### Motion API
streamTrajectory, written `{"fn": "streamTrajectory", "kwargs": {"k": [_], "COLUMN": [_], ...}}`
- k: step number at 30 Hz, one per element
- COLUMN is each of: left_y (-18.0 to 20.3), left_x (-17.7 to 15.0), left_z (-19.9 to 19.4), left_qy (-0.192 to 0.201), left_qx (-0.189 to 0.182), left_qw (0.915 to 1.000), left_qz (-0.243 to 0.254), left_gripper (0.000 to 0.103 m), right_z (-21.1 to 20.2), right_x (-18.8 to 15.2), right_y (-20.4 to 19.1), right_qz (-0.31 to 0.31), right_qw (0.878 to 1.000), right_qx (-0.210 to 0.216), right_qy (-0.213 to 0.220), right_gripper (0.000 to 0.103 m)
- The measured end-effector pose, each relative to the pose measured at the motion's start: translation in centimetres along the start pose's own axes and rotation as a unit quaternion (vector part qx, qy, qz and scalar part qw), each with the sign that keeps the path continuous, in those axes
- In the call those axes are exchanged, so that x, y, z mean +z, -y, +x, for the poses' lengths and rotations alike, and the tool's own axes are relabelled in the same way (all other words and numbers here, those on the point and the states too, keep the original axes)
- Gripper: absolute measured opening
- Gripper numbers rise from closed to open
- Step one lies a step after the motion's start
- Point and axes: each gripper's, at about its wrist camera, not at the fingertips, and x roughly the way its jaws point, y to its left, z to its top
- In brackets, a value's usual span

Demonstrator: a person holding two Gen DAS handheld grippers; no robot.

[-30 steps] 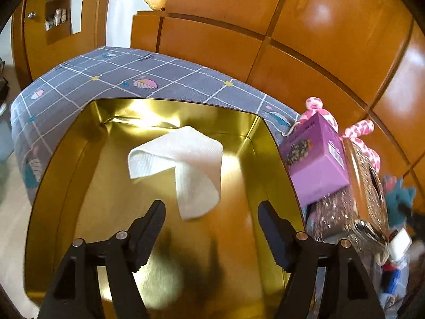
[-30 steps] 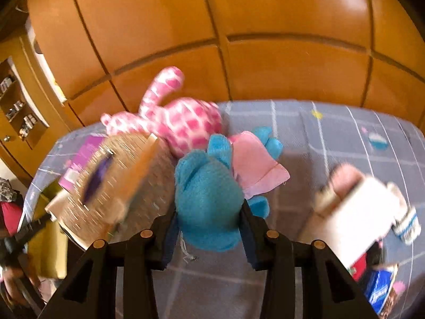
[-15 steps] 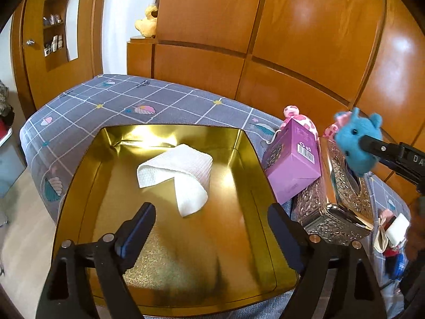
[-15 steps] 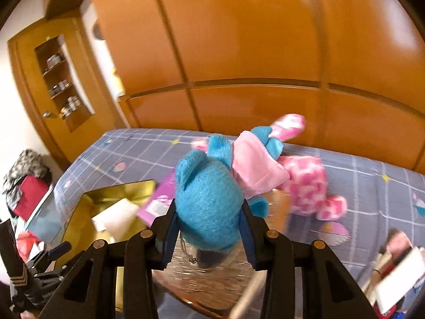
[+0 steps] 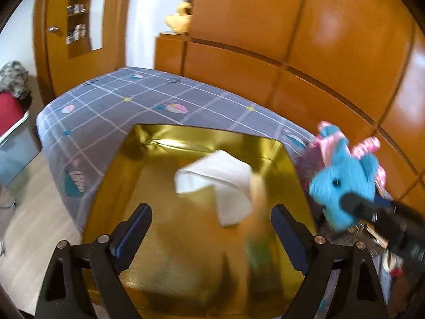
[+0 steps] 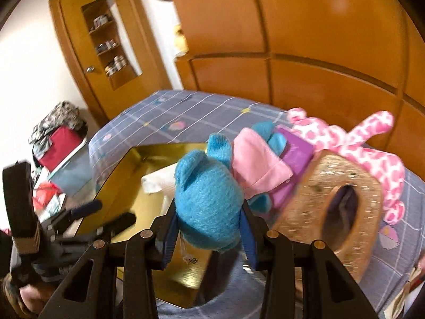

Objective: Organize soft objects
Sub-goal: 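Carry the blue plush into the gold tray and open the right tool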

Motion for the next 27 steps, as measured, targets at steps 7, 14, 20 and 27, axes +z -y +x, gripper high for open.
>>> {"fn": "streamTrajectory", "kwargs": {"k": [7, 14, 20, 27], "left_y": [-2.8, -2.7, -1.3, 1.2], "left_x": [0.9, 0.9, 0.6, -0.2], "left_z": [0.6, 0.7, 0.0, -1.0], "left_qy": [0.006, 0.009, 0.015, 0.022], "left_qx": [0.019, 0.016, 0.01, -0.005], "left_qw": [0.9992, 0.9994, 0.9998, 0.9995], "left_qz": [-0.036, -0.03, -0.01, 0.024], "left_gripper": [0.092, 0.092, 0.096, 0.098], "right_z": [3.7, 4.3, 1.6, -2.9], "right_x": [0.2, -1.0, -1.6, -2.9], "right_y": [-2.0, -2.5, -1.7, -1.8], "right_qz": [-0.012, -0.024, -0.015, -0.046], "right_qw": [0.999, 0.998, 0.999, 0.991], "right_qx": [0.005, 0.0, -0.018, -0.122], "right_qy": [-0.036, -0.058, -0.034, 0.035], "right_gripper": [0.053, 0.062, 0.066, 0.066]}}
